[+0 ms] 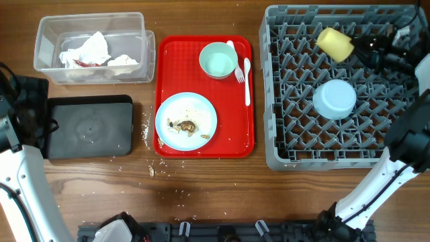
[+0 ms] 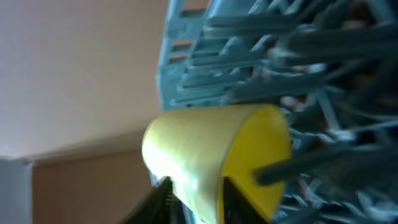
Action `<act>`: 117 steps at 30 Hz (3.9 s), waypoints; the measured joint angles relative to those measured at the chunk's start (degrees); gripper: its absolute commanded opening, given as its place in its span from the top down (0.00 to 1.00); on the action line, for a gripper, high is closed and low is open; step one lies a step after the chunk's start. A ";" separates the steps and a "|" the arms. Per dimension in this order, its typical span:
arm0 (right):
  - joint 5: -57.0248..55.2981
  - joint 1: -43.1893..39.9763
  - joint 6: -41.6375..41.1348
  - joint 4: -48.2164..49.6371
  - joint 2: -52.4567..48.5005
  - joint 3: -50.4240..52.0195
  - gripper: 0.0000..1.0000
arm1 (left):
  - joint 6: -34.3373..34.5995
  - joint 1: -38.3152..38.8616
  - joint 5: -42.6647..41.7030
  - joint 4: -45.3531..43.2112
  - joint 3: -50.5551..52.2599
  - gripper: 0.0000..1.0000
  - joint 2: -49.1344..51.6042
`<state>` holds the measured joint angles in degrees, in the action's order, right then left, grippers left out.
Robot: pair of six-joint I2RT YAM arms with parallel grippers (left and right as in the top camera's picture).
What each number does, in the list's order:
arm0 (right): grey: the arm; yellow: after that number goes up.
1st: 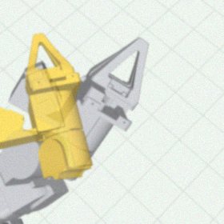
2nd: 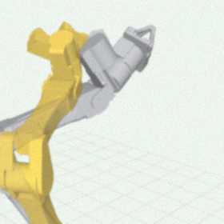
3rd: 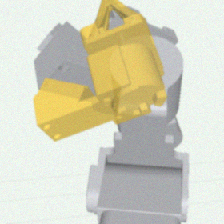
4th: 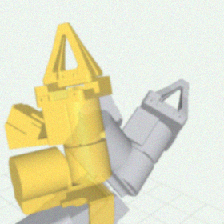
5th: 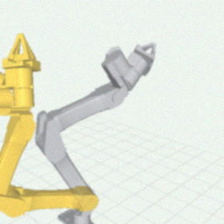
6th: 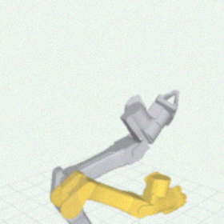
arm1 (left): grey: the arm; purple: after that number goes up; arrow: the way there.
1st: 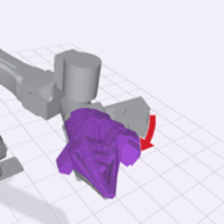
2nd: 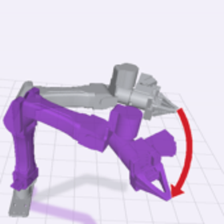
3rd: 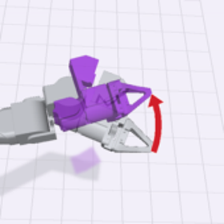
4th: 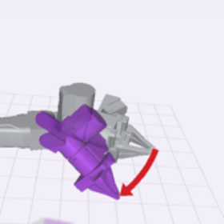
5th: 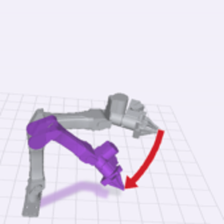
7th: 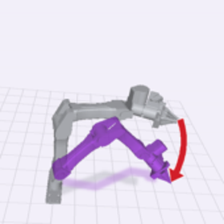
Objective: Sort waste into correct bins and load items into the dishwasher rack
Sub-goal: 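Carry the yellow cup with the right gripper and set it in the rack, then release the yellow cup and move the right gripper back to the tray, then grasp the green bowl rim with the right gripper and lift it toward the rack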
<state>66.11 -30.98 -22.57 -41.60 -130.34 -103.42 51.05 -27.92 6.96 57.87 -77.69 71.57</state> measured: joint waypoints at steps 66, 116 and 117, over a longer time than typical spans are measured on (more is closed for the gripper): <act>-53.13 57.00 15.43 6.43 21.55 0.07 0.13 | 0.00 0.00 0.00 0.00 0.00 0.00 0.00; -64.48 51.95 11.80 -5.18 29.18 -0.61 0.96 | 0.00 0.00 0.00 -0.02 0.00 0.00 0.00; -62.55 48.28 11.58 -8.81 31.41 -0.98 0.96 | 0.00 0.00 0.00 0.00 0.00 0.00 0.00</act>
<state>3.55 17.30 -10.98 -50.41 -98.94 -104.40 51.05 -27.92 6.96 57.87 -77.69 71.57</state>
